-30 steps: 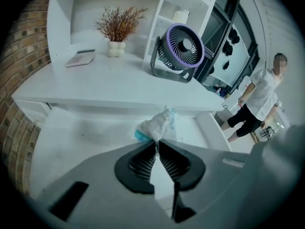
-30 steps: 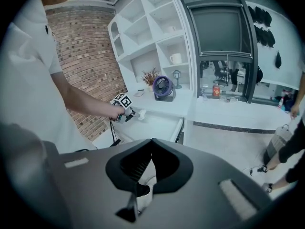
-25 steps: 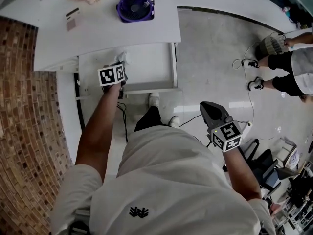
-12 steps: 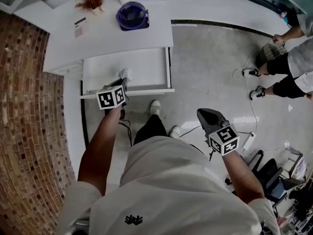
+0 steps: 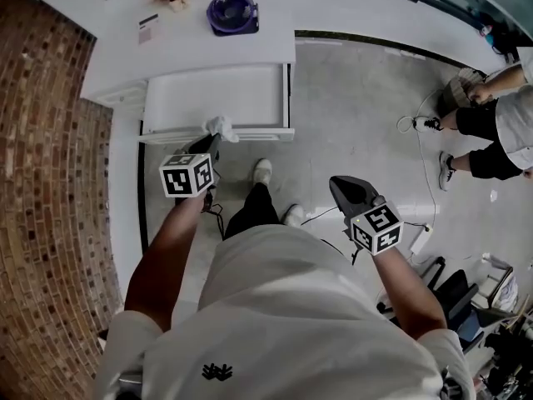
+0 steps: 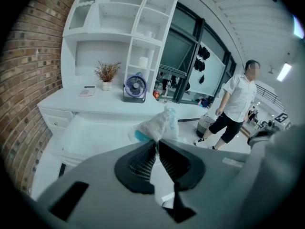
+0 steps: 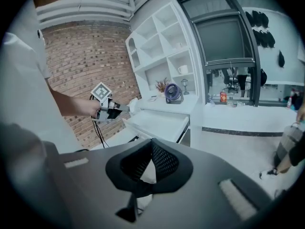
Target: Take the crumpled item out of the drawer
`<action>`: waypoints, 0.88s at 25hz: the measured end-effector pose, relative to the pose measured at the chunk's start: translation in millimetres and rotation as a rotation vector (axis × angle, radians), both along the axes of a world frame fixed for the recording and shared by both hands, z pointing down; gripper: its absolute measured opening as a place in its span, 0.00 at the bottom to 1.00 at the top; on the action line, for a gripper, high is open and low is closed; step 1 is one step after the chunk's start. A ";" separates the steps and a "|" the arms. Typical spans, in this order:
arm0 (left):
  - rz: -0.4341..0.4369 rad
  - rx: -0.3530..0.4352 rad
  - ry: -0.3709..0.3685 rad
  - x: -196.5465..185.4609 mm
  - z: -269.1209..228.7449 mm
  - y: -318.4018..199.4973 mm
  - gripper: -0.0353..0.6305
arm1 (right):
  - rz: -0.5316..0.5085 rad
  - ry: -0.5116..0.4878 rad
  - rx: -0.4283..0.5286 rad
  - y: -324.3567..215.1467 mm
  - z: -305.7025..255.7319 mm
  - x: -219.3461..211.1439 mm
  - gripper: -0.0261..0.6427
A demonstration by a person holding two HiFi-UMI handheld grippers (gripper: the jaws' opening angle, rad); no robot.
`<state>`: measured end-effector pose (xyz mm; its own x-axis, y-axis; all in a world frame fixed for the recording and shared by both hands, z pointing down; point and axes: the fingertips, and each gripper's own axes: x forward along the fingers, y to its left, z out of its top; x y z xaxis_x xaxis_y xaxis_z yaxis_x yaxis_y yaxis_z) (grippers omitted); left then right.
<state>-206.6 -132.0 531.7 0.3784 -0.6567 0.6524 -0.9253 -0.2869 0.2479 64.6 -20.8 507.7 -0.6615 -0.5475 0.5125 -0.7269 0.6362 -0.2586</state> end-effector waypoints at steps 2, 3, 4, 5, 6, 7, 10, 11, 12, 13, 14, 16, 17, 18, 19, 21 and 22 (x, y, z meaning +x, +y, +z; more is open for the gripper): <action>0.008 0.010 -0.001 2.0 -6.8 12.3 0.10 | -0.001 -0.013 0.001 5.1 -1.6 -3.0 0.06; 0.015 0.014 -0.003 4.0 -9.4 18.7 0.10 | -0.001 -0.013 0.005 7.9 -2.2 -3.0 0.06; 0.024 0.018 -0.007 6.3 -11.8 25.0 0.10 | -0.001 -0.012 0.009 10.7 -2.7 -2.7 0.06; 0.033 0.020 -0.010 8.7 -14.0 31.0 0.10 | -0.002 -0.010 0.013 13.6 -3.1 -2.5 0.06; 0.042 0.021 -0.011 10.9 -16.1 37.0 0.10 | -0.004 -0.006 0.017 16.4 -3.6 -2.4 0.06; 0.049 0.023 -0.011 12.8 -18.3 42.9 0.10 | -0.006 -0.003 0.021 19.0 -4.2 -2.3 0.06; 0.064 0.031 -0.010 18.2 -26.3 58.7 0.10 | -0.007 0.001 0.031 24.7 -7.8 -0.9 0.06; 0.070 0.036 -0.010 20.0 -29.5 62.8 0.10 | -0.007 0.002 0.036 25.4 -9.3 -0.6 0.06; 0.076 0.041 -0.010 21.7 -32.5 66.7 0.10 | -0.008 0.004 0.042 26.0 -10.5 -0.5 0.06; 0.082 0.045 -0.012 23.3 -34.7 70.5 0.10 | -0.008 0.006 0.046 26.8 -11.3 -0.5 0.06; 0.087 0.047 -0.011 24.6 -36.3 74.3 0.10 | -0.008 0.008 0.049 27.7 -11.8 -0.7 0.06; 0.093 0.049 -0.005 26.2 -39.1 81.0 0.10 | -0.008 0.011 0.055 29.4 -13.0 -1.9 0.06; 0.095 0.051 -0.002 26.5 -40.8 83.9 0.10 | -0.008 0.012 0.058 30.3 -13.7 -2.9 0.06; 0.097 0.054 0.000 26.9 -42.6 86.6 0.10 | -0.009 0.013 0.060 31.6 -14.2 -4.0 0.06; 0.098 0.057 0.003 27.5 -44.0 89.2 0.10 | -0.011 0.014 0.061 33.4 -14.4 -4.8 0.06; 0.101 0.058 0.008 29.2 -45.1 94.7 0.10 | -0.017 0.019 0.061 37.7 -13.6 -5.7 0.06; 0.103 0.058 0.009 29.7 -45.4 97.3 0.10 | -0.020 0.020 0.062 39.2 -13.3 -5.8 0.06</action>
